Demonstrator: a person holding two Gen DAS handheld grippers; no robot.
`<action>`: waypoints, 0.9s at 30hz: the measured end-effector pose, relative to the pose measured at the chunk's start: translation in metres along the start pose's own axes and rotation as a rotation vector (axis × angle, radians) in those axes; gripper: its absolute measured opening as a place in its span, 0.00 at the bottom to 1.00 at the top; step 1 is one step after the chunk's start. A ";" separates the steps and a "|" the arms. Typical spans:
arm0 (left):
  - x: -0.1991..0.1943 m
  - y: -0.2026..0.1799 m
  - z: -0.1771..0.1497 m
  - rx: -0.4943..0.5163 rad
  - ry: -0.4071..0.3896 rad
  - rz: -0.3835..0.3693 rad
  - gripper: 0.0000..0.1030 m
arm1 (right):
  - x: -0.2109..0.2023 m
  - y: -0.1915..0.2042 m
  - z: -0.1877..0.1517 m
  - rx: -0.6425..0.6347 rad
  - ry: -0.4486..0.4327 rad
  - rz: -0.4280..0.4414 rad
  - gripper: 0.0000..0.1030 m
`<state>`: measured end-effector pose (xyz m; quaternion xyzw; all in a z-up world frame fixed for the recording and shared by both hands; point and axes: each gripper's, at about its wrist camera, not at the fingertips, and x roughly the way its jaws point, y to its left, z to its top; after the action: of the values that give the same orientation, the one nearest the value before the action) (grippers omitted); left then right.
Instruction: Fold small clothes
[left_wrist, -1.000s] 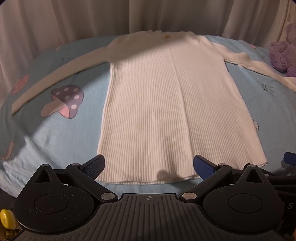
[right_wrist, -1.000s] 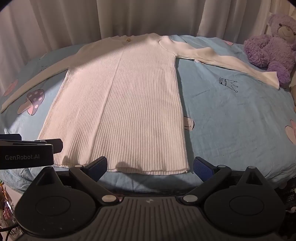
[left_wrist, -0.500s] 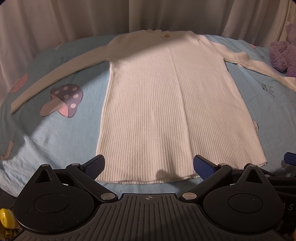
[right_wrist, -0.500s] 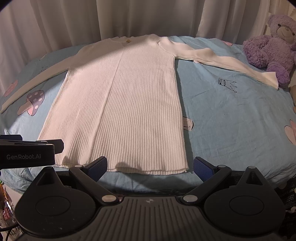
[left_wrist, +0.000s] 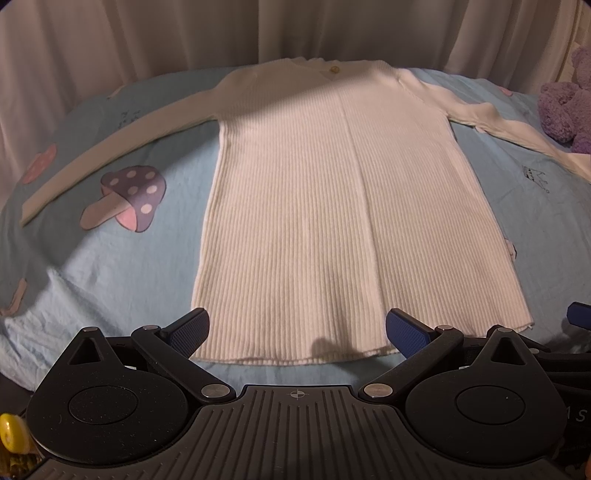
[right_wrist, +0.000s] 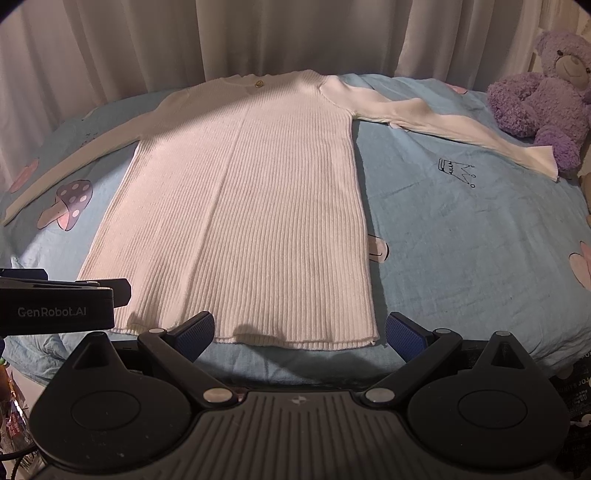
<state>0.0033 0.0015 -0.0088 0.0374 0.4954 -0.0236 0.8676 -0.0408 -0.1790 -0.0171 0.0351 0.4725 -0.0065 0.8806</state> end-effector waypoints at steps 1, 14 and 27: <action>0.000 0.000 0.000 -0.001 0.001 0.000 1.00 | 0.000 0.000 0.000 0.000 0.000 -0.001 0.96; -0.001 0.000 -0.003 -0.003 0.006 0.001 1.00 | 0.000 0.000 0.000 0.001 -0.002 0.000 0.96; 0.000 0.001 -0.004 -0.007 0.011 -0.001 1.00 | 0.000 0.001 0.001 0.001 -0.004 0.002 0.96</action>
<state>0.0000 0.0029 -0.0105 0.0341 0.5000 -0.0217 0.8651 -0.0401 -0.1781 -0.0169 0.0358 0.4705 -0.0059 0.8816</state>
